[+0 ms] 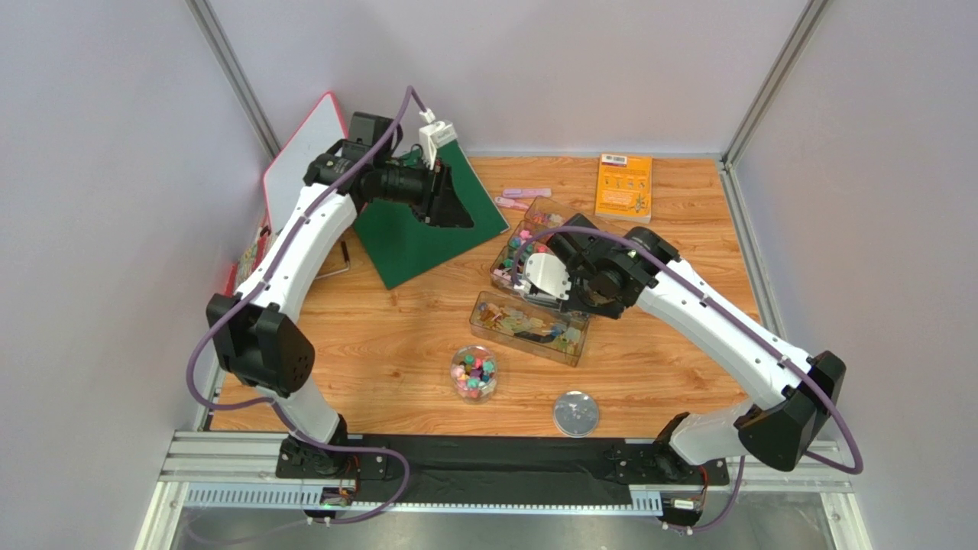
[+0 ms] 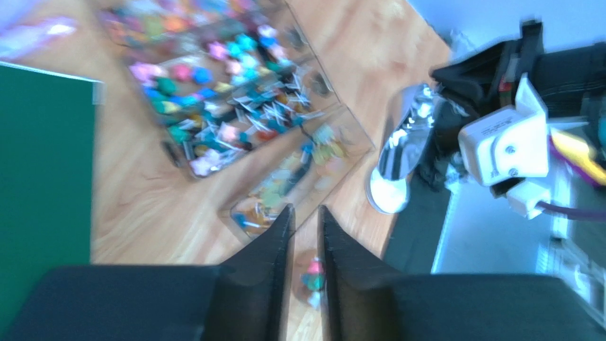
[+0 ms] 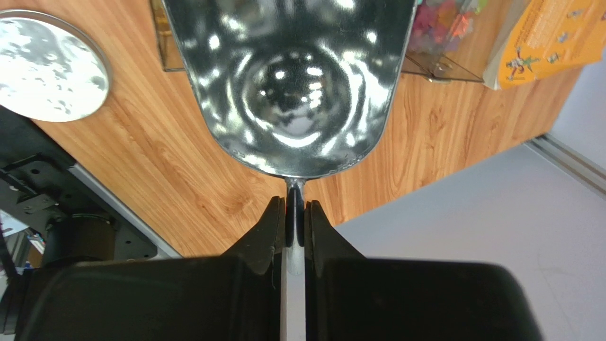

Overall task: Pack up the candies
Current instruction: Place the fake candies in the packing bottle, then adjust the spatula.

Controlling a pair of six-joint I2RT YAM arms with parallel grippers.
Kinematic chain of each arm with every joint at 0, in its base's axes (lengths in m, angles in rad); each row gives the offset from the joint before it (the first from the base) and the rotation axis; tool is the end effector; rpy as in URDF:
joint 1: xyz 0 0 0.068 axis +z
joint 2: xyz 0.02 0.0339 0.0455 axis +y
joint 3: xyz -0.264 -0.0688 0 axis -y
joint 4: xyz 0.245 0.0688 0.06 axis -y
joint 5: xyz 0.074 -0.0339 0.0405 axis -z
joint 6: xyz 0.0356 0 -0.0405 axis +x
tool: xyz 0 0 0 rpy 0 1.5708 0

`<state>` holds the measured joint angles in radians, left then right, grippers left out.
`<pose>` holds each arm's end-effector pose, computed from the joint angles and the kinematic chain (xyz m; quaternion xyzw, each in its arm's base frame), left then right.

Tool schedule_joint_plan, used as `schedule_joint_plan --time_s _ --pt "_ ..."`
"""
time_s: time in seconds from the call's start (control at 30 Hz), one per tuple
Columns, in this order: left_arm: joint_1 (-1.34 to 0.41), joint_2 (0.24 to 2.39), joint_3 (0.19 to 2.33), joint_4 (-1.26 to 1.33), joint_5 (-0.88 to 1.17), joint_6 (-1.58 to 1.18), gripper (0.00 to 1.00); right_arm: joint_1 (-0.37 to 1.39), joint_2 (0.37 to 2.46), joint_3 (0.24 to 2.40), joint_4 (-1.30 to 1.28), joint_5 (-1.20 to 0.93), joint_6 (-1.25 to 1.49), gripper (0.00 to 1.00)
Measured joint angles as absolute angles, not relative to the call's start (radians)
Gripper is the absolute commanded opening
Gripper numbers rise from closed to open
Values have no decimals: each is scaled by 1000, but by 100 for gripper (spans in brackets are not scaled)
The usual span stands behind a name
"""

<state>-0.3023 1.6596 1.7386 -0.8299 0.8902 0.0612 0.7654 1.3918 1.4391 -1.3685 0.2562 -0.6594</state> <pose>0.3291 -0.1316 0.3898 0.3184 0.7831 -0.4353 0.3096 0.1805 0.1609 0.3397 -0.6312 0.7552 -0.1200 0.1300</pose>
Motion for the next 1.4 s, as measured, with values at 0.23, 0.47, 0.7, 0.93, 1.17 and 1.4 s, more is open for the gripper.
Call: schedule_joint_plan --time_s 0.23,0.47,0.7,0.93,1.17,1.4 --pt "-318 1771 1627 -781 1109 -74 100 750 1411 1455 -1376 167 -659 0" --pt "-367 1776 1569 -692 1191 -171 100 736 1528 1584 -1373 141 -658 0" --pt "-411 1777 1528 -633 1196 -236 74 736 1591 1678 -1370 118 -658 0" --pt "-411 1785 1526 -576 1178 -282 7 736 1592 1688 -1371 103 -654 0" --pt "-421 1802 1526 -564 1166 -279 0 736 1593 1689 -1383 103 -645 0" --pt "-424 1818 1517 -540 1235 -275 0 714 1555 1645 -1355 73 -632 53"
